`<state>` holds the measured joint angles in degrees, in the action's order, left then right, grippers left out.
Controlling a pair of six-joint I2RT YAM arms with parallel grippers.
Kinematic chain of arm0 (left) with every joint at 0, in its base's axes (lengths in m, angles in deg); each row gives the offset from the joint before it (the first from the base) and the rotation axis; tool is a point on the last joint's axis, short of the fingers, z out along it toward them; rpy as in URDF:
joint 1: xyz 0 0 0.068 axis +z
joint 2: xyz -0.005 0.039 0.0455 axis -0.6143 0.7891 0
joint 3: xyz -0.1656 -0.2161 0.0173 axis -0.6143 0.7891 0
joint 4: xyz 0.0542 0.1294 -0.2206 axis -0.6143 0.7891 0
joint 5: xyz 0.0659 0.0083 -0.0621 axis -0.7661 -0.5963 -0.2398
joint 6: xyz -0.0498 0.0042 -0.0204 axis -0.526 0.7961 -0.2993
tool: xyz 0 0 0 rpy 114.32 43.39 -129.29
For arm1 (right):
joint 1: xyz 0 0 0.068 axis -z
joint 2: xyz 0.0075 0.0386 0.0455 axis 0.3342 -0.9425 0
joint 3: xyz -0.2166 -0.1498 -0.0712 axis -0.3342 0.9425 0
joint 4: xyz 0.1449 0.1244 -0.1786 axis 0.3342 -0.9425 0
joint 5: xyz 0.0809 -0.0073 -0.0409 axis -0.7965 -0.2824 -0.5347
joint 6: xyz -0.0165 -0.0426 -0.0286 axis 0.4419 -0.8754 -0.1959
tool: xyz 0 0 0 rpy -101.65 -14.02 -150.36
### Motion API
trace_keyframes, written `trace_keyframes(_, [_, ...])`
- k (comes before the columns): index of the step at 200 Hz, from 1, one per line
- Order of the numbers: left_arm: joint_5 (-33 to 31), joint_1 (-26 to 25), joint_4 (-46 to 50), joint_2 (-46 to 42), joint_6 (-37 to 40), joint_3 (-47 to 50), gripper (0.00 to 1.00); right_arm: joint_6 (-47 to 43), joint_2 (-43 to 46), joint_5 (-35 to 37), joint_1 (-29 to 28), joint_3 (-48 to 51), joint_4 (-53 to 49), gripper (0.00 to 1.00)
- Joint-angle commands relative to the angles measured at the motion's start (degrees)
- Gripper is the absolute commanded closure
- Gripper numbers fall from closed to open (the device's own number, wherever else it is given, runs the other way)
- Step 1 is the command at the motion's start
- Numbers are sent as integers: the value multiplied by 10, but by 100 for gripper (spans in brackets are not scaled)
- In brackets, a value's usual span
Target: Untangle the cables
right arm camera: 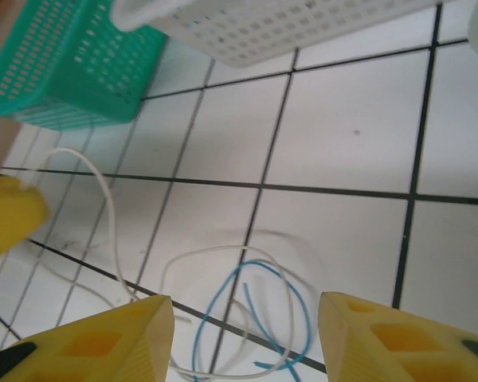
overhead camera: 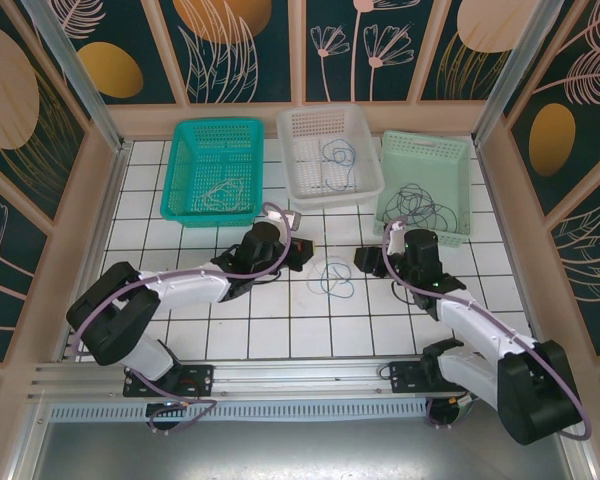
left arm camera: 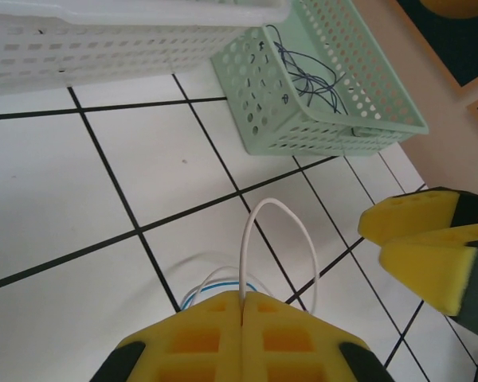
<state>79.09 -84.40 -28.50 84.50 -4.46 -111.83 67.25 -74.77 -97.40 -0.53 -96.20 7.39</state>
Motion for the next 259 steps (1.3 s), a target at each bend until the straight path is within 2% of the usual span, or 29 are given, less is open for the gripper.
trace_keyframes(1, [-31,-1,14,-36,22,4,100,11,-23,36,-6,-13,-1,48])
trace_keyframes(35, [-44,0,8,-92,37,6,100,48,-20,12,-6,11,74,44])
trace_keyframes(86, [-26,-1,-44,-162,49,31,100,61,-38,-16,-9,16,110,42])
trace_keyframes(166, [-107,-1,-26,-252,61,18,99,37,0,-20,-24,47,138,35])
trace_keyframes(222, [-104,-1,-32,-264,62,-10,99,-14,-5,32,-110,51,172,31])
trace_keyframes(246, [-98,-1,-31,-269,59,-14,99,15,-34,81,-130,46,174,31])
trace_keyframes(259, [-100,-1,-29,-276,61,-14,99,33,-61,83,-130,40,169,33])
